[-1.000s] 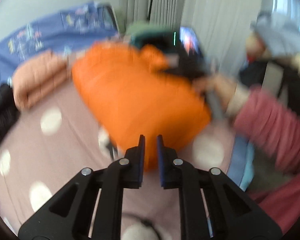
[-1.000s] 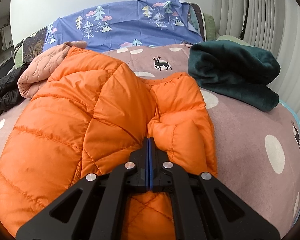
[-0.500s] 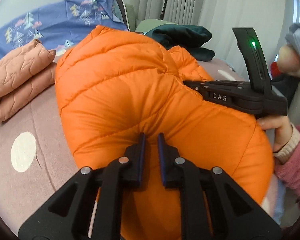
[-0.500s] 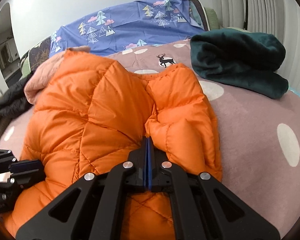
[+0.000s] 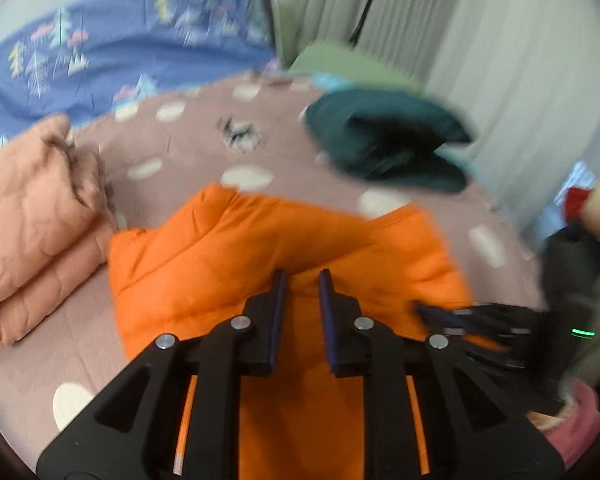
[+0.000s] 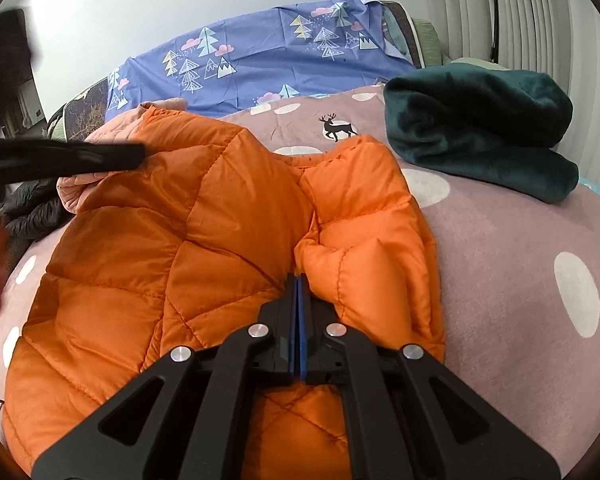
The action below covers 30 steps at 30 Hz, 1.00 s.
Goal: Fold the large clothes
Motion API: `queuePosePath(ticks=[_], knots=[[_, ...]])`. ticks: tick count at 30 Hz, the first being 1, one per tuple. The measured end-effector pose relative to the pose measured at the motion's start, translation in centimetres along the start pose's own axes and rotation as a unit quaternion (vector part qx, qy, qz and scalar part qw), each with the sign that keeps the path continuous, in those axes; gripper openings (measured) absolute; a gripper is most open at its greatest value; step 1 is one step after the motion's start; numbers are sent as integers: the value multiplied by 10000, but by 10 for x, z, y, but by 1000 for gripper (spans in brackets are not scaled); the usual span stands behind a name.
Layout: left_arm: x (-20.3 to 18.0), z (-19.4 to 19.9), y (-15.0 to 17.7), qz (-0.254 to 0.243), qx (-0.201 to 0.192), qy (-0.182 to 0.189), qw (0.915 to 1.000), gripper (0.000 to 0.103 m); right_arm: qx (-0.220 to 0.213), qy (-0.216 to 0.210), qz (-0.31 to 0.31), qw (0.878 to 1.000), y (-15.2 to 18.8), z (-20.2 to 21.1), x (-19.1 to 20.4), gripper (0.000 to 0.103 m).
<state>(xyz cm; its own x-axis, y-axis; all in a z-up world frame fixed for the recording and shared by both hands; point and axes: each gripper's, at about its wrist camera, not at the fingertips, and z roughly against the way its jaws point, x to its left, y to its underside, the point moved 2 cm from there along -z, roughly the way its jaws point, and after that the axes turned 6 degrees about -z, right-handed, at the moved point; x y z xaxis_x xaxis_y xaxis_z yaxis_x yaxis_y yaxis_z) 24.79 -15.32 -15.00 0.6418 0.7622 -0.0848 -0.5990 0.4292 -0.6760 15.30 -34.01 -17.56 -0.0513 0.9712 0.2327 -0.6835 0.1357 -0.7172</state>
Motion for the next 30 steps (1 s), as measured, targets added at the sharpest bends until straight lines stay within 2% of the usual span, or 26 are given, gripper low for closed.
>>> queuePosePath(ticks=[2, 3, 5, 8, 11, 13, 15, 17, 18, 19, 21, 23, 26, 27, 29, 30], knots=[[9, -30, 13, -91, 278, -58, 9996, 18, 16, 33, -73, 10000, 0, -8, -3, 0], [13, -38, 20, -4, 285, -48, 9996, 18, 68, -2, -205, 9998, -2, -12, -7, 0], [16, -40, 25, 129, 254, -23, 9996, 17, 119, -46, -237, 9996, -4, -13, -9, 0], [8, -32, 26, -107, 214, -193, 9995, 17, 91, 53, 36, 9999, -7, -4, -2, 0], [0, -26, 26, -280, 186, -360, 9988, 17, 35, 289, 260, 9992, -15, 29, 3, 7], [-1, -26, 24, -342, 178, -414, 9984, 16, -257, 33, 233, 9994, -14, 69, 6, 8], [-5, -25, 22, -450, 149, -475, 9977, 16, -349, -245, 130, 9990, -1, 99, 10, 8], [-5, -26, 23, -517, 128, -515, 9972, 16, -26, -904, -175, 9958, 33, 111, 13, 7], [-5, -26, 23, -536, 112, -518, 9972, 16, 160, -863, -247, 9958, 46, 105, 13, 6], [-5, -26, 24, -534, 89, -470, 9974, 16, 431, -594, -330, 9968, 72, 88, 10, 0], [-6, -25, 26, -520, 15, -237, 9984, 17, 331, -699, -767, 9940, 99, 72, 1, 0], [-8, -26, 28, -552, 3, -301, 9980, 17, 361, -536, -865, 9942, 95, 75, 4, 0], [-8, -20, 27, -506, -17, -352, 9981, 17, 415, -140, -162, 9989, 88, 80, 22, 0], [-7, -13, 27, -410, -37, -307, 9987, 19, 431, -114, -70, 9990, 87, 82, 24, 0], [-7, 8, 26, -204, -187, -118, 9995, 40, 461, -226, -200, 9985, 86, 85, 20, 0], [-10, 24, 28, -166, -364, 28, 9992, 43, 465, -293, -284, 9981, 87, 85, 17, 0]])
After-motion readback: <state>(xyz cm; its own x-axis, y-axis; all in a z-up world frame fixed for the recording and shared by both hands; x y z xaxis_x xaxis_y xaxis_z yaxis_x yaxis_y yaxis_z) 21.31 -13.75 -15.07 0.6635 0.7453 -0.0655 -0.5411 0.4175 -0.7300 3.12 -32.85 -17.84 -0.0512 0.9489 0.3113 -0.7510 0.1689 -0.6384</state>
